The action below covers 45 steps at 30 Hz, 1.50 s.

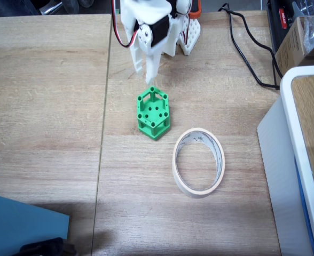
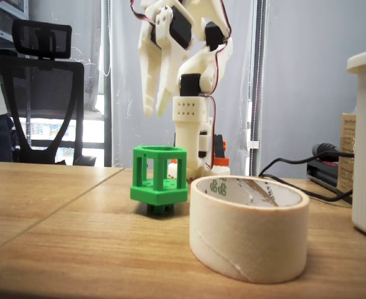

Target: Grasp a component and put it in the bin.

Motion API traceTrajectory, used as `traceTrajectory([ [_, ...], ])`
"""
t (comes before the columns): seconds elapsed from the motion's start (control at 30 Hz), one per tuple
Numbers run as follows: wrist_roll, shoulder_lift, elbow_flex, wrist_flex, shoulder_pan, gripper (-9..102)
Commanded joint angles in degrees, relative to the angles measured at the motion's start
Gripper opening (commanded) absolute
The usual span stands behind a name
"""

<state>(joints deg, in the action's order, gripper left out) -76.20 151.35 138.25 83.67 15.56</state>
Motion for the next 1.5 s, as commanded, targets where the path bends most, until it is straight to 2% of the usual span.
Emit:
traceTrajectory([
  [0.0,6.68,-1.23,-3.69,-0.79,-2.11,11],
  [0.13,10.20,-4.31,-3.60,-0.79,-2.64,11],
  [0.6,10.02,-11.69,-4.39,-0.79,-1.67,14],
  [1.03,10.02,-24.35,-20.65,-0.79,-1.58,14],
  [1.47,9.76,-25.84,-16.79,0.09,-1.58,14],
])
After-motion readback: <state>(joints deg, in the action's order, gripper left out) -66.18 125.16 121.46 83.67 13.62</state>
